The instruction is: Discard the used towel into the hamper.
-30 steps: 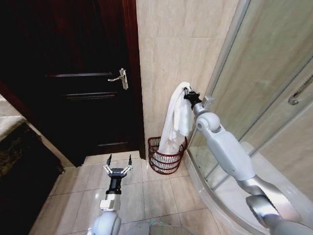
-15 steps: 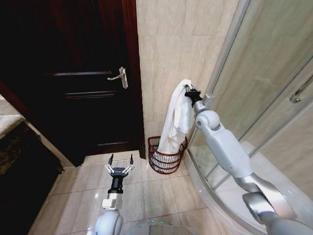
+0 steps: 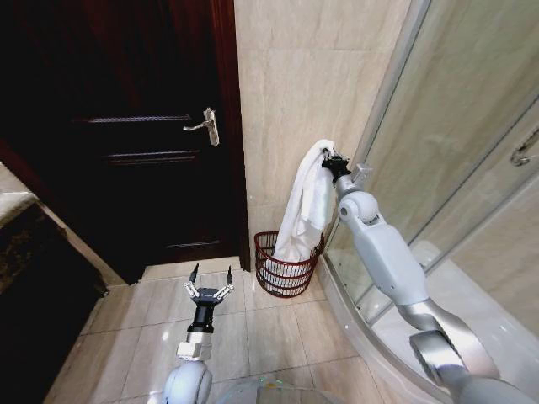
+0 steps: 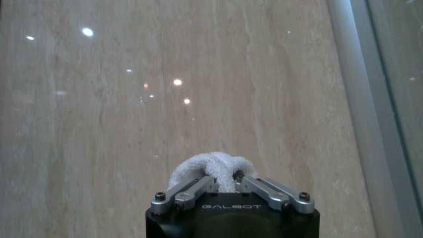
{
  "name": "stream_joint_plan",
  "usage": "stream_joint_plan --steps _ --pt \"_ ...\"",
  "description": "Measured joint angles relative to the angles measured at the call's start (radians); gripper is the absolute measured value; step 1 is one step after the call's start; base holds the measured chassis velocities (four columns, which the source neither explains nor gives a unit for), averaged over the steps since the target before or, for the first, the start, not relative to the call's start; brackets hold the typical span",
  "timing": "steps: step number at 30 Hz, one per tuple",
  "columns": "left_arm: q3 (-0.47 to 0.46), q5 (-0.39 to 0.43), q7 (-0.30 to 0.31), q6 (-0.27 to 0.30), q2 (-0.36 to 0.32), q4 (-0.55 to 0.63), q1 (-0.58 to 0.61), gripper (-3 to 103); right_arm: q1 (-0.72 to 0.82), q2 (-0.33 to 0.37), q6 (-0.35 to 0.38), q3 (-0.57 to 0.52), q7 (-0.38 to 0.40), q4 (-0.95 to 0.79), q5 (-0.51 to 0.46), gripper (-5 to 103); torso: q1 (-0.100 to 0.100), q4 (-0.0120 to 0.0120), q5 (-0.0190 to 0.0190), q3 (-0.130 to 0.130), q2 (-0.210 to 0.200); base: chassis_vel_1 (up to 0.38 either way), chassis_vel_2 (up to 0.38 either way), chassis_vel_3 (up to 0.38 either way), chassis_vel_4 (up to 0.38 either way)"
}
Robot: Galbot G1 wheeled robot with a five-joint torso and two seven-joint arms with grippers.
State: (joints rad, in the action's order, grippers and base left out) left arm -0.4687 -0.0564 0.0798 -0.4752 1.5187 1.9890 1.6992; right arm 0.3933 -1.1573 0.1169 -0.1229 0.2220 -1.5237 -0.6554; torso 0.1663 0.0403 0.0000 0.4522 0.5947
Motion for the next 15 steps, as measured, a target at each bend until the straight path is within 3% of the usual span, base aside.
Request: stream_joint_plan --steps 15 --pt "-0.006 0.016 -0.005 0.0 -0.009 -0.01 -0.007 100 -0.029 -0.037 -0.008 0.03 -0.001 0.012 0.021 5 -0.026 0.0002 -0.0001 -0.038 -0.064 0.0 0.0 0.0 0.0"
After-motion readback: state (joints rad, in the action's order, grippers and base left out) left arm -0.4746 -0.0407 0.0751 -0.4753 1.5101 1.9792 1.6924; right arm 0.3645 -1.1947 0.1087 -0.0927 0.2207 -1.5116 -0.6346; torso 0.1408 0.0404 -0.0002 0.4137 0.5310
